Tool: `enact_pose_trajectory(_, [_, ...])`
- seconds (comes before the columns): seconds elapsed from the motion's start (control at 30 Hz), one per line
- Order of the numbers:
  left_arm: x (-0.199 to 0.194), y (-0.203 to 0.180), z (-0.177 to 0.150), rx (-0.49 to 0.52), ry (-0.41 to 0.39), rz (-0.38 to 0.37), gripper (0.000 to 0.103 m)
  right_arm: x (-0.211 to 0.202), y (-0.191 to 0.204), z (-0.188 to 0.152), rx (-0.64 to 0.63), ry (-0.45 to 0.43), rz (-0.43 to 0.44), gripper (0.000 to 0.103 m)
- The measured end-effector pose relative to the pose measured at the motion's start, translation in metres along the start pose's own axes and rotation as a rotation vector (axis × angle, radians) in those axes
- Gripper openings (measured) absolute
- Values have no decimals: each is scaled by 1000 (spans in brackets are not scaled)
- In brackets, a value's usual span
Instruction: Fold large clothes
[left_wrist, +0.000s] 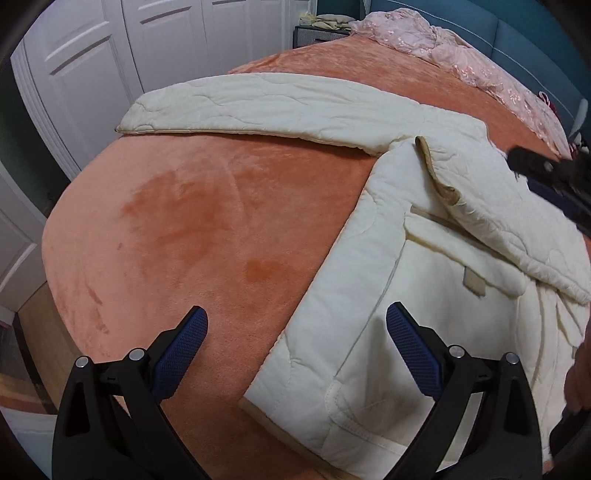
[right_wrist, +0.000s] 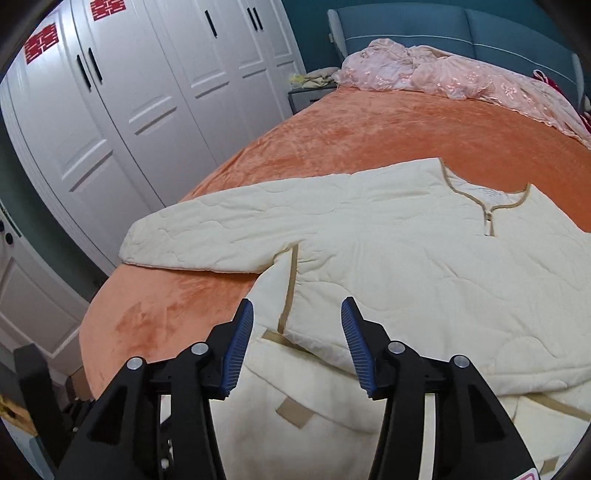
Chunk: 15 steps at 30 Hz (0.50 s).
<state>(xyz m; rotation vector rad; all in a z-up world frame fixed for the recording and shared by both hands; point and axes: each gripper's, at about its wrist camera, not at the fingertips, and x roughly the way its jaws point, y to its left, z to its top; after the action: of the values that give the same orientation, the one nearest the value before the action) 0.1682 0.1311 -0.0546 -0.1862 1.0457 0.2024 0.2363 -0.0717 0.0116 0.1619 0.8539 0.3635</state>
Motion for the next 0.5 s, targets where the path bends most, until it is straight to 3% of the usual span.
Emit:
enact_pose_trajectory(0.1, [5,-11,15,-33,7,-77,95,-32,-34,-23,83,-14,-45,51])
enact_pose_trajectory(0.3, [30,-64,52,-101,39,-262,95,-80,-134,-71,307,-2,-227,51])
enact_pose_trajectory(0.43, [62,-93,71,-173,101,-321,95,-99,-200,-87,455,-14,-303,51])
enact_pose_trajectory(0.5, [72,-103,77,-199,123,-322,88,-102,-230,-90,533,-37,-313,51])
